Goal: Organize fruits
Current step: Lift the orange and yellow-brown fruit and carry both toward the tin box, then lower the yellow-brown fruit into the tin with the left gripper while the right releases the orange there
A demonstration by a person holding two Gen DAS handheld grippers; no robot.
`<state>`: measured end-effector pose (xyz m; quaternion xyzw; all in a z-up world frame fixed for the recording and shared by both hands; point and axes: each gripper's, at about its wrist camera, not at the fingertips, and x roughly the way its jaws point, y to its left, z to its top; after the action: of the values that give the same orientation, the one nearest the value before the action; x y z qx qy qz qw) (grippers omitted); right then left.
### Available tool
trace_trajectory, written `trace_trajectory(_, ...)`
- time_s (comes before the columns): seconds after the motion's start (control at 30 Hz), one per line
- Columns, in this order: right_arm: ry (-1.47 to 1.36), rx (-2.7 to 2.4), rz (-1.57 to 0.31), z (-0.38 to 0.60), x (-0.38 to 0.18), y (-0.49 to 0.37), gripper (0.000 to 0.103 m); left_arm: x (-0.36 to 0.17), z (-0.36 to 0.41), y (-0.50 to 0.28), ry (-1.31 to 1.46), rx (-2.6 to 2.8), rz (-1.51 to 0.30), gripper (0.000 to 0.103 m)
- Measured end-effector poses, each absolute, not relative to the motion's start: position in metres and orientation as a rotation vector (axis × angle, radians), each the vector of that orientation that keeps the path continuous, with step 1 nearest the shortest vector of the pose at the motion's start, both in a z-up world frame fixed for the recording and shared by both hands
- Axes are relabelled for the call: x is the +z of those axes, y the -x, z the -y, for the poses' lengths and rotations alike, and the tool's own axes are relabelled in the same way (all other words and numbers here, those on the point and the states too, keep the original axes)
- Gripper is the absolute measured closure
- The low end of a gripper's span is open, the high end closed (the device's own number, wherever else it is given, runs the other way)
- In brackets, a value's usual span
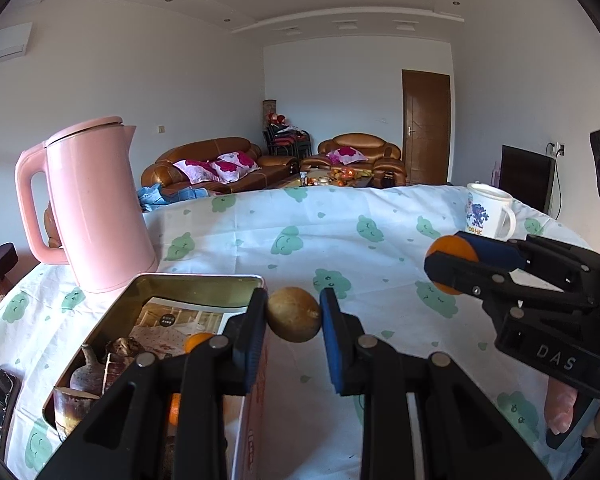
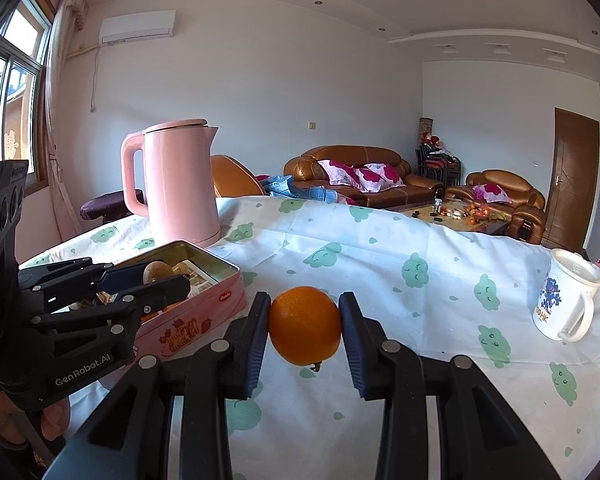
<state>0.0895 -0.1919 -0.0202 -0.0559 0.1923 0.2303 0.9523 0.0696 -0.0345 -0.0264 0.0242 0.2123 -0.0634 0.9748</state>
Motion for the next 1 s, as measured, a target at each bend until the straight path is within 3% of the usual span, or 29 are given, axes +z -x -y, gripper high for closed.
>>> trace_trajectory(1.0,0.173,0.619,-0.391,0.113,0.000,-0.090,0.066,-0.020,-0.020,-0.047,-0.015,-0.028,-0.433,0.075)
